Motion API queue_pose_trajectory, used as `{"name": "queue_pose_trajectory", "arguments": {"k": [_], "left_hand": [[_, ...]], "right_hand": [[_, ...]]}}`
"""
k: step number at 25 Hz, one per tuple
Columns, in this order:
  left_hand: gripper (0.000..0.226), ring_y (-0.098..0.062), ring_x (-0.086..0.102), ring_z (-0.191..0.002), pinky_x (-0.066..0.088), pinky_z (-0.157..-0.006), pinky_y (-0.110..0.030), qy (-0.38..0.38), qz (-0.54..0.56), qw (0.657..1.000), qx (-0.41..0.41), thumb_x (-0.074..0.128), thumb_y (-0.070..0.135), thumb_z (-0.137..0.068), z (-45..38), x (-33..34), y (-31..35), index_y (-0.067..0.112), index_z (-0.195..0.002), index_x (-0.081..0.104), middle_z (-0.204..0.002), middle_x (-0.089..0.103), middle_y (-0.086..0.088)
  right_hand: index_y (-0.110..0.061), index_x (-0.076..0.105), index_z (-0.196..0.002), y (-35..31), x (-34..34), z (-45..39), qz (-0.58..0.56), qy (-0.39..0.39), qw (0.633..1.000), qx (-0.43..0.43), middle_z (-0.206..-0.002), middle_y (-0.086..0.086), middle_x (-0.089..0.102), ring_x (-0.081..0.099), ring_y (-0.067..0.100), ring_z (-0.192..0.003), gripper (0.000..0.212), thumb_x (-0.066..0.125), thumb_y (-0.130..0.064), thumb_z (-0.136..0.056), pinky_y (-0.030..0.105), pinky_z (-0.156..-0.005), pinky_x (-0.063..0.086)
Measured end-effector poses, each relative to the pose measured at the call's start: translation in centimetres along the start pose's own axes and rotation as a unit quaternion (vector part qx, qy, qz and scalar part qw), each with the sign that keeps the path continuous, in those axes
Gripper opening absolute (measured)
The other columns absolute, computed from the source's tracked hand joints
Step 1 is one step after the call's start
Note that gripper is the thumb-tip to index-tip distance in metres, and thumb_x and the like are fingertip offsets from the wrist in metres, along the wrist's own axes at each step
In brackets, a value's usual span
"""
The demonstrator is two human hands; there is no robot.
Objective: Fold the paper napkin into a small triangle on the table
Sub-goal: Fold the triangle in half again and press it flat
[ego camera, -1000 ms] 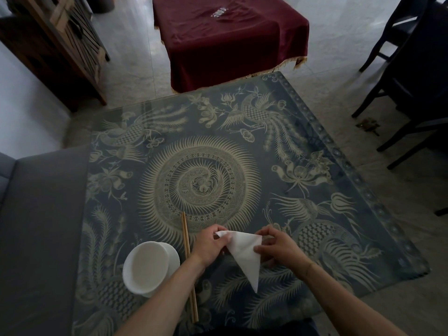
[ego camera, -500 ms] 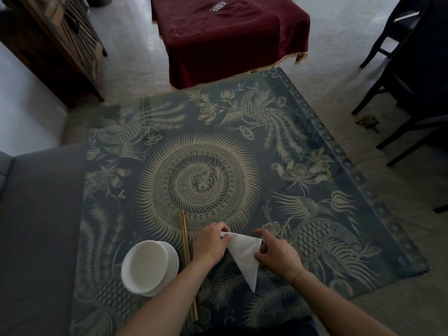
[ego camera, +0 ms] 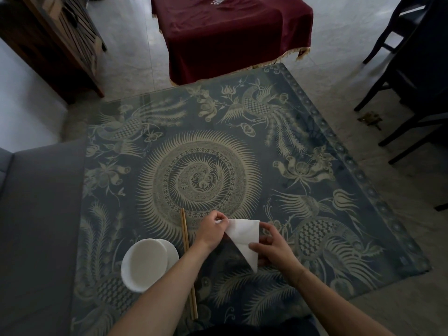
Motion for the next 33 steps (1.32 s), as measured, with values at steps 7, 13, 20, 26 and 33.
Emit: {"name": "queue_pose_trajectory", "arguments": {"k": [7,13,20,26,33], "left_hand": [[0.005,-0.013,0.061,-0.072,0.044,-0.062,-0.027,-0.001,-0.100,0.994,0.037,0.059,0.021,-0.094,0.0,-0.2,0.3,0.021,-0.090,0.060,-0.081,0.064,0.004],[0.002,-0.010,0.059,-0.085,0.049,-0.069,-0.031,0.016,-0.208,0.971,0.118,0.061,0.026,-0.094,0.4,0.4,0.6,0.024,-0.095,0.063,-0.094,0.064,0.009],[0.027,-0.023,0.053,-0.109,0.049,-0.086,-0.036,0.095,-0.365,0.900,0.218,0.066,0.023,-0.090,1.6,0.4,1.1,0.019,-0.116,0.062,-0.120,0.056,-0.003],[0.055,-0.026,0.017,-0.148,0.021,-0.117,-0.051,-0.013,-0.427,0.842,0.331,0.029,0.036,-0.102,5.6,4.1,-1.5,0.008,-0.150,0.032,-0.159,0.026,-0.011],[0.070,-0.012,-0.020,-0.146,-0.008,-0.116,-0.043,-0.087,-0.460,0.834,0.292,0.012,0.057,-0.102,6.3,5.9,-3.5,0.014,-0.154,-0.007,-0.162,-0.014,0.001]], "right_hand": [[-0.033,0.028,-0.146,0.9,-0.3,0.4,0.204,-0.020,0.979,0.009,-0.077,0.007,0.075,0.072,0.022,-0.063,0.084,0.073,-0.007,-0.079,0.034,-0.056,0.060],[-0.044,-0.009,-0.149,1.6,-0.1,1.8,0.355,-0.064,0.932,-0.048,-0.072,0.003,0.074,0.070,0.013,-0.060,0.112,0.075,-0.021,-0.080,0.035,-0.065,0.061],[-0.031,0.051,-0.136,0.1,0.0,2.7,0.610,0.074,0.756,-0.225,-0.094,-0.006,0.072,0.067,0.016,-0.083,0.050,0.059,-0.050,-0.091,0.033,-0.063,0.053],[-0.006,0.031,-0.149,1.6,1.1,1.3,0.664,0.095,0.675,-0.308,-0.157,0.010,0.025,0.025,0.030,-0.144,0.074,0.055,-0.049,-0.093,0.048,-0.113,0.022],[-0.004,0.015,-0.152,3.1,0.9,0.5,0.705,0.034,0.671,-0.225,-0.161,0.014,0.008,0.003,0.027,-0.148,0.075,0.019,-0.056,-0.098,0.054,-0.112,0.008]]}}
Point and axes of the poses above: each hand's wrist, its own z-axis away from the middle knuckle, its own x-axis out of the palm, y = z × x, the point moved 4 cm from there along -z, towards the middle knuckle
